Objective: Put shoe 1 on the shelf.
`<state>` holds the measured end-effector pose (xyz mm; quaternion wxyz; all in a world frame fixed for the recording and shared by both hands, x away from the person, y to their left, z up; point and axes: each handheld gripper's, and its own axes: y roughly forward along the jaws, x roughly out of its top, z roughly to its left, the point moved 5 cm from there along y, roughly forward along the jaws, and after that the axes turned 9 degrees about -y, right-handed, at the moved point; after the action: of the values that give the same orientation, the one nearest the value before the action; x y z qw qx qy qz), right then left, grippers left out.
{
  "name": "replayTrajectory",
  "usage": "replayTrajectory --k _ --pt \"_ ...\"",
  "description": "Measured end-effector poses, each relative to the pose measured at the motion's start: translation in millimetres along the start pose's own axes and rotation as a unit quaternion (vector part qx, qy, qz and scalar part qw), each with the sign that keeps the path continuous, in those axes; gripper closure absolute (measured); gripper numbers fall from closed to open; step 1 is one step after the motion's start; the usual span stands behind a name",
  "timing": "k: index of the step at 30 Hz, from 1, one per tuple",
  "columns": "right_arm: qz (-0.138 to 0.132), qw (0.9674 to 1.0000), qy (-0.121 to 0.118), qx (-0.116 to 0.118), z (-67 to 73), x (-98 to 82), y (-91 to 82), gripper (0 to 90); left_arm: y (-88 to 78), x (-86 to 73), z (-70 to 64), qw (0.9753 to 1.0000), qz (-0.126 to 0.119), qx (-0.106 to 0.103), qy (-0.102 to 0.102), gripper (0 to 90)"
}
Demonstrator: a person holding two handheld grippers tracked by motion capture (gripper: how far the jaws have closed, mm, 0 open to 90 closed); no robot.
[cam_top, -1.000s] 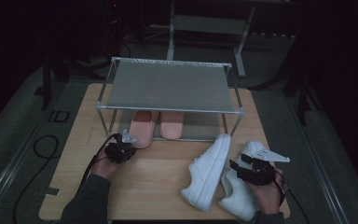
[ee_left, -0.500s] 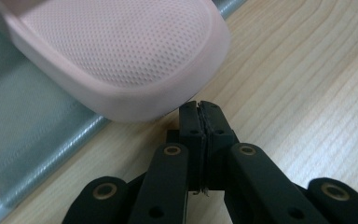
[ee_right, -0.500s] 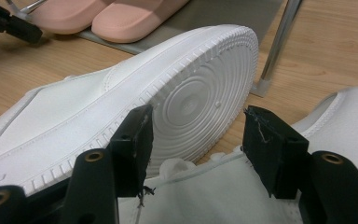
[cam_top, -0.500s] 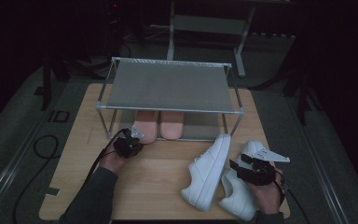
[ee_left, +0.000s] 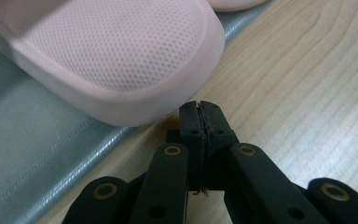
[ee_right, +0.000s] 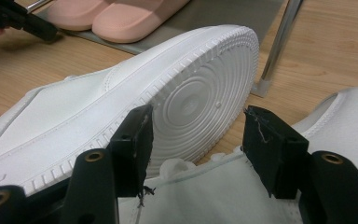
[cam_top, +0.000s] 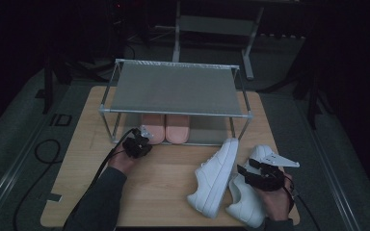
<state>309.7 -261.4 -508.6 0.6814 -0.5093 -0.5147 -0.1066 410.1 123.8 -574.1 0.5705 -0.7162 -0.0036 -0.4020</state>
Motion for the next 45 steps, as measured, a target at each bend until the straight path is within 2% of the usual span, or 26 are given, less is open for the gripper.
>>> replayTrajectory --k 12,18,20,26,32,35,37,38,39,41,45 --pt "0.000 1.0000 0.000 0.000 -0.1 0.0 0.0 42.3 9.1 5.4 6.4 0.9999 0.006 -0.002 -0.011 88.5" --pt "0.000 1.0000 0.001 0.000 -0.2 -0.2 -0.3 42.3 7.9 4.9 4.1 0.9999 0.005 -0.005 -0.010 87.3" --pt "0.000 1.0000 0.001 0.000 -0.3 -0.2 -0.3 42.3 5.1 5.8 0.4 0.9999 -0.001 -0.011 -0.013 87.0" --pt "0.000 1.0000 0.001 0.000 -0.2 -0.2 -0.3 42.2 -10.1 8.7 -15.1 0.9992 -0.021 -0.033 0.003 85.5" --pt "0.000 1.0000 0.001 0.000 -0.4 -0.3 -0.3 42.2 -22.5 5.2 -33.0 0.9970 -0.043 -0.064 0.008 83.7" --pt "0.000 1.0000 0.001 0.000 -0.3 -0.3 -0.3 42.3 -25.1 2.8 -42.2 0.9961 -0.044 -0.076 0.015 82.5" --pt "0.000 1.0000 0.001 0.000 -0.2 -0.3 -0.3 42.3 -25.1 2.8 -42.2 0.9961 -0.044 -0.076 0.015 82.5" --pt "0.001 1.0000 0.000 -0.001 0.0 -0.3 -0.4 42.2 -27.5 -0.3 -56.8 0.9943 -0.042 -0.094 0.027 81.2" --pt "0.000 1.0000 0.000 -0.001 0.0 -0.4 -0.4 42.3 -28.4 -0.9 -61.1 0.9936 -0.044 -0.100 0.030 80.5" --pt "0.000 1.0000 0.000 -0.001 0.1 -0.4 -0.5 42.2 -31.2 -1.5 -68.1 0.9921 -0.046 -0.112 0.034 79.5" --pt "0.000 1.0000 0.000 0.000 0.2 -0.3 -0.4 42.2 -38.9 0.8 -75.3 0.9896 -0.058 -0.129 0.029 78.9"
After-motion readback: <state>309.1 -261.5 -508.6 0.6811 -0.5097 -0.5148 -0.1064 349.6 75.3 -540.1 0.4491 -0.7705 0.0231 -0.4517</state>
